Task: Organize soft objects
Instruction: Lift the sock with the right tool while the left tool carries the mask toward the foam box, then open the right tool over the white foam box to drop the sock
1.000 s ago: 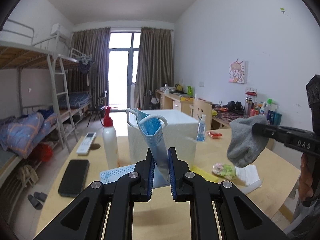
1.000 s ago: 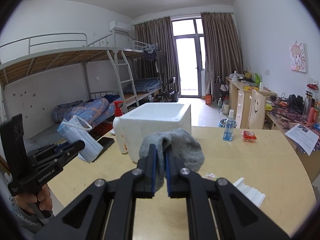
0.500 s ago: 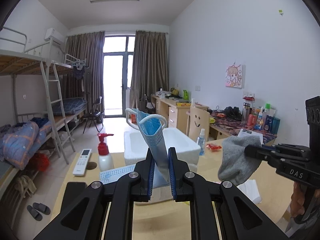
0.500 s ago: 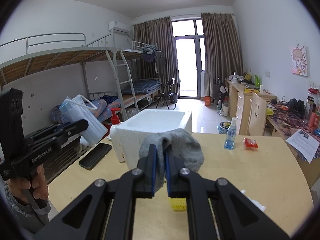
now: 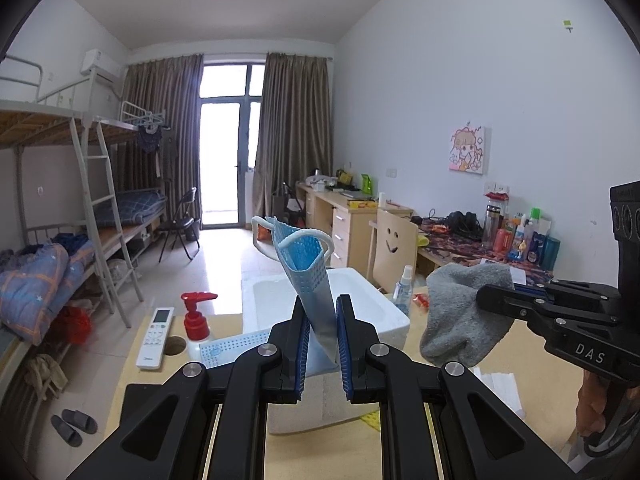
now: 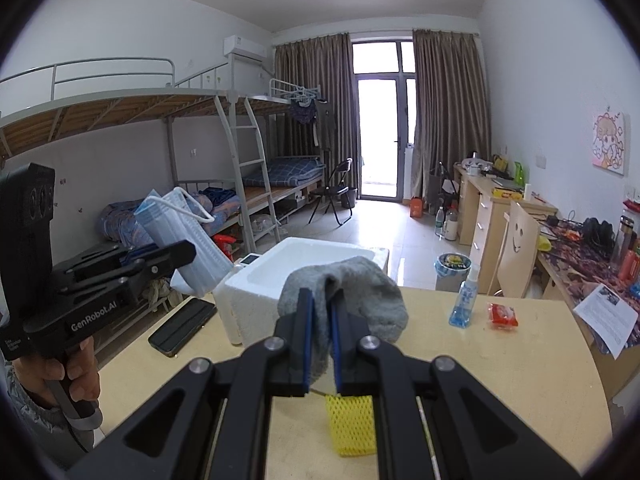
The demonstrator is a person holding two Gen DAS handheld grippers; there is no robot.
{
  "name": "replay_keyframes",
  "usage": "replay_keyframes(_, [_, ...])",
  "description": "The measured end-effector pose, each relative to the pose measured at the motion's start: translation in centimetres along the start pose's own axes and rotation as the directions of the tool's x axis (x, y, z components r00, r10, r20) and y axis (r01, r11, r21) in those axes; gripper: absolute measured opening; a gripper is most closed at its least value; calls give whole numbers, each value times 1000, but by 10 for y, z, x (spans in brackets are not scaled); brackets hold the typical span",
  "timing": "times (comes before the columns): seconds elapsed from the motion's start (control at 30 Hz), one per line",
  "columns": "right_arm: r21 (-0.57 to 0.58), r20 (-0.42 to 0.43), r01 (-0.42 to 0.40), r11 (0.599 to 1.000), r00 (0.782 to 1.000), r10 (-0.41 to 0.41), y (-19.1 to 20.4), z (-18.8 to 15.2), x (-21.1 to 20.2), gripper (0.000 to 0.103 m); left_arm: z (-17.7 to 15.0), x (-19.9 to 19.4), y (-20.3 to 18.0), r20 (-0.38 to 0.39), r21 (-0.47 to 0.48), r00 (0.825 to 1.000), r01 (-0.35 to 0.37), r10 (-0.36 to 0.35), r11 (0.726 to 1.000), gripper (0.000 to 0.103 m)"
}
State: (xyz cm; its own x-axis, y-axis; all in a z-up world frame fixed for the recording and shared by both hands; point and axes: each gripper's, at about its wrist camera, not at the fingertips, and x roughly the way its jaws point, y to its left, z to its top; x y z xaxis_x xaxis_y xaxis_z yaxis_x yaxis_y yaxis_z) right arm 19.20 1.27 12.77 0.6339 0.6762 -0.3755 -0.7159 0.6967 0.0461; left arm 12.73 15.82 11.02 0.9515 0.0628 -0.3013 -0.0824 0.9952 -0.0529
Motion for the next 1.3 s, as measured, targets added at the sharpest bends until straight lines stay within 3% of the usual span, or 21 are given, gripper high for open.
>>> replay_keyframes(0.53, [-4,-11,42,999,999,-42,-11,25,31,11,19,36,4,-13,10,1000,14,-14,1000,15])
replay_keyframes(1.3, [-42,-68,-40,998,997,37,-3,37,96,11,26,56,17,-24,7,998,-57,57,998,15])
